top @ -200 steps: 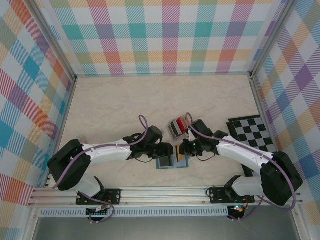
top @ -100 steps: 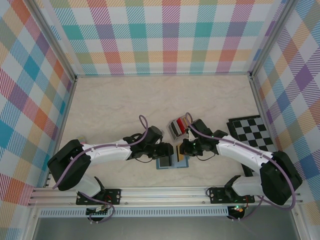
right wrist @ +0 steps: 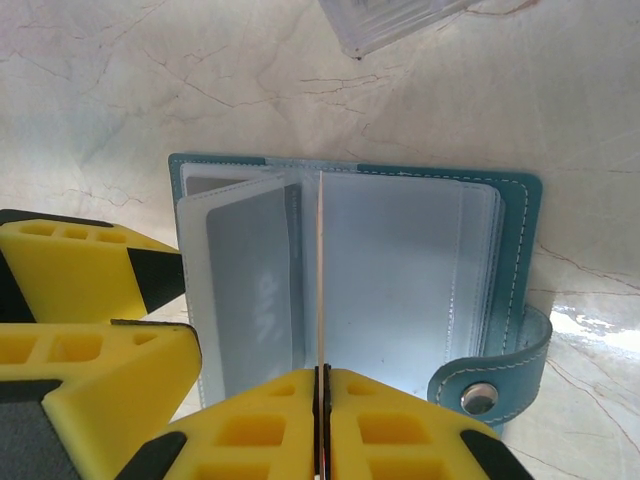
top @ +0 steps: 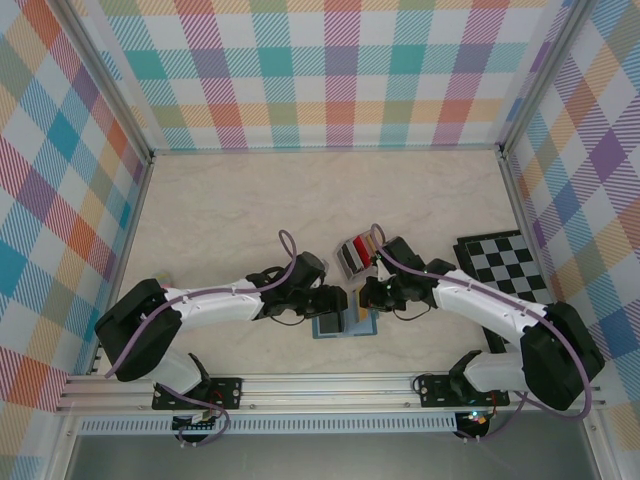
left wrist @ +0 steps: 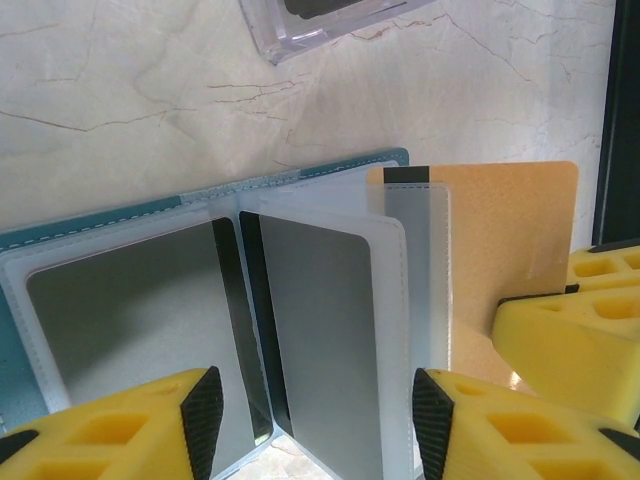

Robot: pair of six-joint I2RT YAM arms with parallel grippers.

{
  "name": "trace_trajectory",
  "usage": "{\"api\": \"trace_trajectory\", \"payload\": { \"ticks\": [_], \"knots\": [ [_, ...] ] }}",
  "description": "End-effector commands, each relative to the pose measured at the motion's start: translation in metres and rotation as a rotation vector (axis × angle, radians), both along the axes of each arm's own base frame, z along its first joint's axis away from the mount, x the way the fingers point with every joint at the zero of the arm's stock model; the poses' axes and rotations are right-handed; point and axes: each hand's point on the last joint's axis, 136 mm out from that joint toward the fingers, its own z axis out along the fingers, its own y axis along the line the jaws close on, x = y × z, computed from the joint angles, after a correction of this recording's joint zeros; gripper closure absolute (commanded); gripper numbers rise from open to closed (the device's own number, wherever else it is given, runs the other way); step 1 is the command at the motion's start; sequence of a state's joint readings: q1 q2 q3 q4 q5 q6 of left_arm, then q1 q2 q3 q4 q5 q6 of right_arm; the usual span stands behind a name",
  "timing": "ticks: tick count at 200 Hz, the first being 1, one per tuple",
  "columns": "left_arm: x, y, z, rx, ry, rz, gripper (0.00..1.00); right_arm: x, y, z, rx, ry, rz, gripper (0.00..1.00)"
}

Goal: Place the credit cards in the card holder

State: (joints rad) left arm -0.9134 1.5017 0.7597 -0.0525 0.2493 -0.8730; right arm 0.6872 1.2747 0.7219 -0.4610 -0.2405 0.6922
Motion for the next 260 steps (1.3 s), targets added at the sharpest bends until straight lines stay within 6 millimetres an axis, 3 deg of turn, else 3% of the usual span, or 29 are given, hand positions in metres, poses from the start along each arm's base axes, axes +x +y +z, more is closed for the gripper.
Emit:
{"api": "trace_trajectory", "payload": {
  "ticks": [1,19,31,45,64,82,99,132,183,260],
  "knots": [
    [-0.005,0.002,-0.003,0.014,-0.005,-0.02,0.52,0.002,0.006,0.008,0.023,-0.009,0.017,0.9],
    [-0.005,0.003,-0.003,0.02,-0.004,-0.016,0.55,0.003,0.003,0.008,0.004,-0.011,0.017,0.9],
    [-0.005,0.007,-0.005,0.041,-0.005,-0.003,0.57,0.006,-0.011,0.006,-0.078,-0.027,-0.009,0.9],
    [-0.004,0.017,-0.008,0.087,-0.008,0.019,0.59,0.011,-0.043,0.006,-0.236,-0.05,-0.112,0.9],
    [-0.004,0.033,-0.015,0.162,-0.013,0.045,0.59,0.015,-0.054,0.02,-0.238,-0.132,-0.139,0.9],
    [-0.006,0.051,-0.022,0.231,-0.016,0.079,0.59,0.014,-0.044,0.037,-0.135,-0.197,-0.111,0.89],
    [-0.009,0.068,-0.027,0.296,-0.01,0.103,0.53,0.009,-0.023,0.046,-0.012,-0.206,-0.038,0.88],
    [-0.007,0.084,-0.027,0.366,-0.02,0.144,0.45,-0.001,0.008,0.038,0.14,-0.112,0.018,0.89],
    [-0.008,0.076,-0.033,0.343,-0.002,0.13,0.42,-0.007,0.02,0.008,0.187,-0.022,0.028,0.9],
    [-0.007,0.06,-0.047,0.259,0.036,0.131,0.43,-0.01,0.028,-0.017,0.21,0.039,0.029,0.9]
  ]
}}
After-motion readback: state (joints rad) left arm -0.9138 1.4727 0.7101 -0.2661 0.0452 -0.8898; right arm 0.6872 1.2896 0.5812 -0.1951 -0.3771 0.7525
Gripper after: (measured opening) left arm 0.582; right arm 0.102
